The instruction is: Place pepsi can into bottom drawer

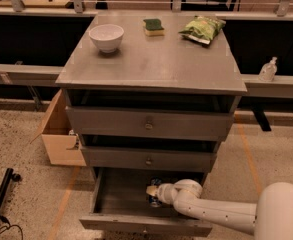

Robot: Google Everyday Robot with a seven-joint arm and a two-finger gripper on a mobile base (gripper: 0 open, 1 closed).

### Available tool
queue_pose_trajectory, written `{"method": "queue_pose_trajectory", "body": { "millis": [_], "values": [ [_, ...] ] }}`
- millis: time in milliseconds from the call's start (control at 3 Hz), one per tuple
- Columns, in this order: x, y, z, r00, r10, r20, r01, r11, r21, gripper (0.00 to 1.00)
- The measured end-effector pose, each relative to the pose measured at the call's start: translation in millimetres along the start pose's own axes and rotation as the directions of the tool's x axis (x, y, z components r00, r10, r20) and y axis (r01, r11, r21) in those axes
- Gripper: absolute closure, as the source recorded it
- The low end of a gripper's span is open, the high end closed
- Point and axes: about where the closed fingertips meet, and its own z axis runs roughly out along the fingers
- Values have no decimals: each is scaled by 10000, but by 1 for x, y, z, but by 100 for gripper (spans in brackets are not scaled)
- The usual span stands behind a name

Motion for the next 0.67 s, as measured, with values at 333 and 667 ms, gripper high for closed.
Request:
{"method": "queue_pose_trajectory", "body": {
  "millis": [333, 667],
  "values": [
    [-2, -2, 30, 9999, -130, -59, 129, 9998, -153, 100],
    [0, -4, 53, 9994, -347, -78, 343, 9984, -444, 84]
  ]
}}
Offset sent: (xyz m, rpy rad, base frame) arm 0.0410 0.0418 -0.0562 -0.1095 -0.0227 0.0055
